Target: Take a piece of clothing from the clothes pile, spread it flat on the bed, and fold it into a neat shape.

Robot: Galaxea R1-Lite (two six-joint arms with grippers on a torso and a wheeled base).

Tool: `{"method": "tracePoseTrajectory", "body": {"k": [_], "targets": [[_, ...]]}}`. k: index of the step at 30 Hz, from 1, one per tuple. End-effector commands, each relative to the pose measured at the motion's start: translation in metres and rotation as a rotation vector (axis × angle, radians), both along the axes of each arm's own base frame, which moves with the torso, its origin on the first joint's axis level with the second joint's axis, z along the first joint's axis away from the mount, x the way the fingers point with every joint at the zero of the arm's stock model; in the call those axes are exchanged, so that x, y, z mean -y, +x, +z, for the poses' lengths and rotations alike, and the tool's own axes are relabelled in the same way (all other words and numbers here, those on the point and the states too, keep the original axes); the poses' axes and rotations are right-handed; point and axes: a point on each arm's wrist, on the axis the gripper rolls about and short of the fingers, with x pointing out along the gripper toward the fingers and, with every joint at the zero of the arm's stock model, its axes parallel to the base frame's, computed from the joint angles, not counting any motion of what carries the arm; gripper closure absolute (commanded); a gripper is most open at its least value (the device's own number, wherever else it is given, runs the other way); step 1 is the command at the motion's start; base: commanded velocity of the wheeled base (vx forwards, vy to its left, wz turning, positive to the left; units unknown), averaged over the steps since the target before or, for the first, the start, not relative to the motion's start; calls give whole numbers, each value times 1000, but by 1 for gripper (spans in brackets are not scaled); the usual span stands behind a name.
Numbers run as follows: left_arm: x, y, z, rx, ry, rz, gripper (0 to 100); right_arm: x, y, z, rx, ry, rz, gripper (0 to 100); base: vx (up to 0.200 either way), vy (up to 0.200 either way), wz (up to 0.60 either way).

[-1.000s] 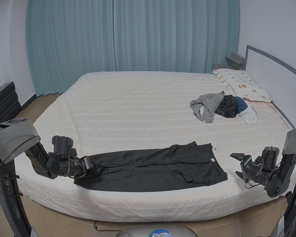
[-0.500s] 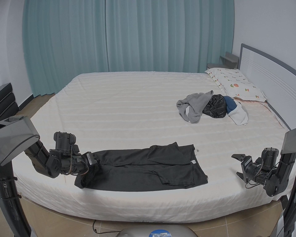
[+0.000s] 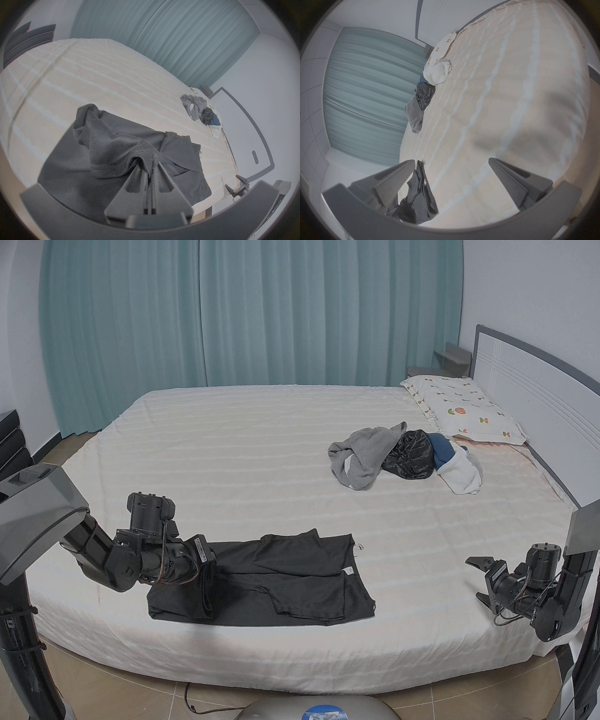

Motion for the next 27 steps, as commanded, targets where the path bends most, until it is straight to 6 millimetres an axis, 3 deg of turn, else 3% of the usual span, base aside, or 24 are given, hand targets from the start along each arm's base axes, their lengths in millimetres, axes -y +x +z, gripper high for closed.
{"method": "tracePoseTrajectory", "body": {"k": [1,8,19,27], "targets": [[17,7,10,2,-1,-38,100,0,0,-3,-9,1,1,0,0,-200,0],[45,21,21,-6,18,-74,100,-1,0,-3,-12,0,5,0,0,-200,0],[89,34,4,-37,63,-90,100,-7,0,-7,-22,-2,24,0,0,-200,0],[100,40,-2,-64,48,-44,100,-7,0,-7,-24,-2,24,0,0,0,0]]}}
